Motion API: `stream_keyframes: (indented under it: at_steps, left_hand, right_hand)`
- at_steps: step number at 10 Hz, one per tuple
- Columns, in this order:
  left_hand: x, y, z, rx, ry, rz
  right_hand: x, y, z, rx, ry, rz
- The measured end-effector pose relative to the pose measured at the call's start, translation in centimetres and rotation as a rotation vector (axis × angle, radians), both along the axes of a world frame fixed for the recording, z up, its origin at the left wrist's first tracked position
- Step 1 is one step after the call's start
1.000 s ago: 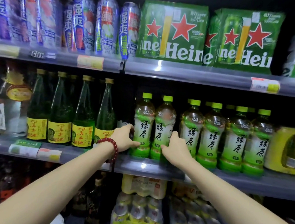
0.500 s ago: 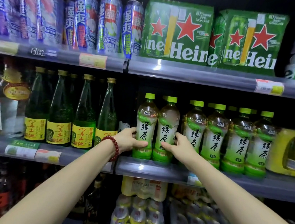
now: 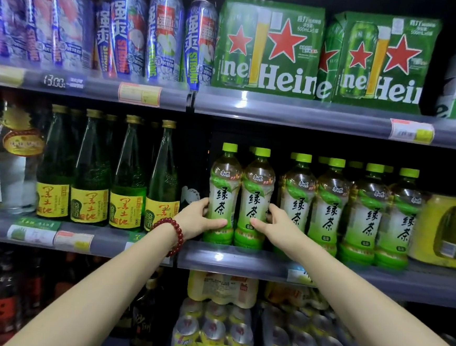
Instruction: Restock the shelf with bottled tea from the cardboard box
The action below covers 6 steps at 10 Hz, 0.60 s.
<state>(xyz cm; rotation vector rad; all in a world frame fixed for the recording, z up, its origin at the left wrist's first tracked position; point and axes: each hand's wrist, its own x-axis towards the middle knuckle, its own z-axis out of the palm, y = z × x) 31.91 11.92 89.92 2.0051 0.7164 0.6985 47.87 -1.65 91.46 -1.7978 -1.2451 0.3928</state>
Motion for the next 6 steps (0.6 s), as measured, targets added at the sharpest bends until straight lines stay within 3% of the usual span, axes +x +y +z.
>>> stream_keyframes:
  at_steps: [5, 6]
  left_hand:
    - [-1.0, -3.2, -1.1, 0.599, 0.365, 0.315]
    - [-1.0, -4.6, -0.9, 0.646, 0.349, 0.384]
  right_hand:
    - [-1.9, -2.9, -1.0, -0.04, -0.31, -0.183]
    - [-1.1, -4.2, -0.9, -0.033, -0.384, -0.2]
